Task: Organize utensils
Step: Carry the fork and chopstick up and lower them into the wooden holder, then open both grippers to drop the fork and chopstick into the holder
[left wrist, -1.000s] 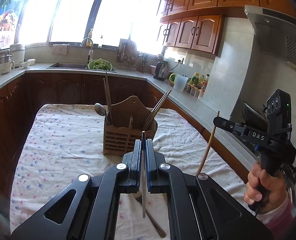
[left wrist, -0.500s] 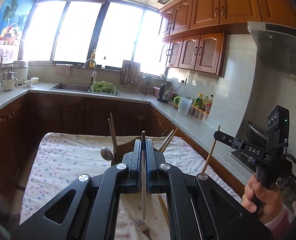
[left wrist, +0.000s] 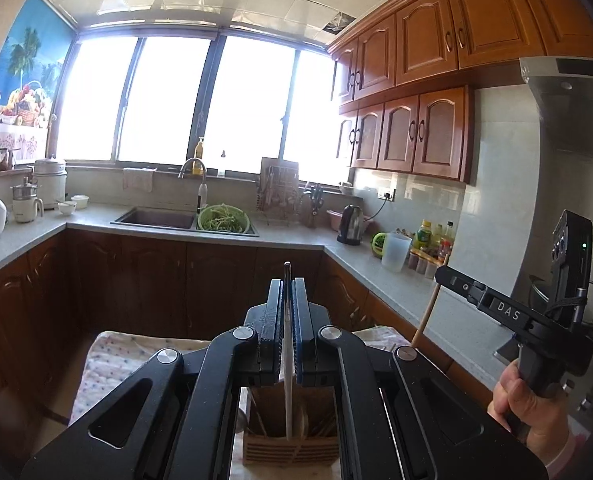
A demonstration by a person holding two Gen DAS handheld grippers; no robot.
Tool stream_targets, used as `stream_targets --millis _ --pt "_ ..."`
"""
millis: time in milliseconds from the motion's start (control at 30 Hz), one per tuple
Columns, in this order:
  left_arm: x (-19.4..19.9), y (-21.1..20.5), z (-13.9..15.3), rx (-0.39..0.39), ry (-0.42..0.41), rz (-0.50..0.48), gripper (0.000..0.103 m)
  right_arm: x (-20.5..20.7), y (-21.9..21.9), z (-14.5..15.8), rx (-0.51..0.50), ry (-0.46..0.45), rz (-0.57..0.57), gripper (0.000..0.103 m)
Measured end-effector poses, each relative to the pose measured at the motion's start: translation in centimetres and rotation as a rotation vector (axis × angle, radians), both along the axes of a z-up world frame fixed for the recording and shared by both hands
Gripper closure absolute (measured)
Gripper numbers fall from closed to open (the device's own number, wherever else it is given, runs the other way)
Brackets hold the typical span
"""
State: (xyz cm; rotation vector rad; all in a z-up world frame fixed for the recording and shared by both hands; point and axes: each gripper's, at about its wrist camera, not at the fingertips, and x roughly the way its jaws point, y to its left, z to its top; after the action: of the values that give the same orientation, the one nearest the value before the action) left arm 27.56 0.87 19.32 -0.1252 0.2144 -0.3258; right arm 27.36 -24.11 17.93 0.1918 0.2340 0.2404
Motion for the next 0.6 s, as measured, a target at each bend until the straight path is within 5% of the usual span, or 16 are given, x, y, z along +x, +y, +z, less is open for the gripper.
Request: stream_targets --millis 600 --pt "6.4 -1.7 -9.6 0.037 0.190 0.068 0.100 3.0 0.3 -9.7 0.019 0.093 -0.038 0.098"
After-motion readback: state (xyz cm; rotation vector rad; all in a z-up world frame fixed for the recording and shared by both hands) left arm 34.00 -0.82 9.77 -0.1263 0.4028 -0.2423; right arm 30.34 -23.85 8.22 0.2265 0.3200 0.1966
